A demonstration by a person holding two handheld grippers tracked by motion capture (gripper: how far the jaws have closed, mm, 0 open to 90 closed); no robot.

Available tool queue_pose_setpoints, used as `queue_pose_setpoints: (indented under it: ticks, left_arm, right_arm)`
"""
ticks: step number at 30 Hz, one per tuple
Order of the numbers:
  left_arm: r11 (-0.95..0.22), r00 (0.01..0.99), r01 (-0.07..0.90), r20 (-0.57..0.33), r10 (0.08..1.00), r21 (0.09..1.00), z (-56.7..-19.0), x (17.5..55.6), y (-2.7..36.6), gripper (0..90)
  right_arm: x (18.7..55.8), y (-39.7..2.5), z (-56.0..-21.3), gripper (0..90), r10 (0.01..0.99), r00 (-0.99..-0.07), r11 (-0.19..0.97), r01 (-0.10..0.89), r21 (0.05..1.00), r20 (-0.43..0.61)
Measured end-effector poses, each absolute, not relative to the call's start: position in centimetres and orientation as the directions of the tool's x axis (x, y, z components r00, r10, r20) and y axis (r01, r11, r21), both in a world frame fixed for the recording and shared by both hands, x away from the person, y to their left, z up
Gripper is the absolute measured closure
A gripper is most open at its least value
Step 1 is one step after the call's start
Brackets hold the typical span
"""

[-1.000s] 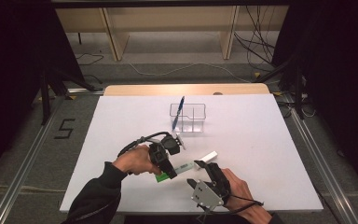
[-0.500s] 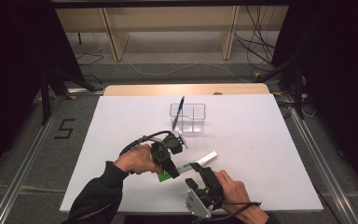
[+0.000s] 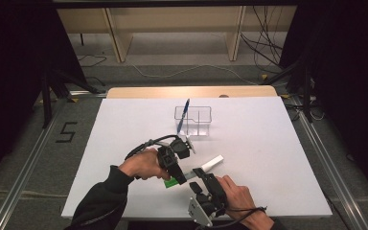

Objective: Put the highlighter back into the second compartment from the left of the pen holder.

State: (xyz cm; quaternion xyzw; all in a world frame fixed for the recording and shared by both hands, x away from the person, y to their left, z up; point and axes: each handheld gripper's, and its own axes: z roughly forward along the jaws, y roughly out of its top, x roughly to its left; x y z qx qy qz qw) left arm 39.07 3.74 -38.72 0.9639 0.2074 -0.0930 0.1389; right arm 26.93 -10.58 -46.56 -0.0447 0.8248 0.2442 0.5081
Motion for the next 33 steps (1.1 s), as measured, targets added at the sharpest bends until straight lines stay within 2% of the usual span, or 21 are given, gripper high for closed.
queue_pose_setpoints:
  ticks: [17, 18, 33]
  left_arm:
    - [-0.884, 0.9, 0.414, -0.244, 0.361, 0.217, -38.9, 39.0, 3.4, 66.3]
    - [-0.885, 0.899, 0.414, -0.247, 0.361, 0.216, -38.9, 39.0, 3.4, 66.3]
    - [-0.886, 0.897, 0.416, -0.254, 0.363, 0.204, -39.2, 39.0, 3.4, 66.3]
  right_arm:
    - [26.5, -10.0, -47.2, 53.4, 0.144, -0.436, 0.889, -0.338, 0.309, -0.889]
    - [26.7, -10.0, -47.1, 54.3, 0.11, -0.421, 0.889, -0.363, 0.278, -0.9]
    - [26.4, -9.4, -47.5, 64.7, 0.068, -0.385, 0.893, -0.389, 0.228, -0.92]
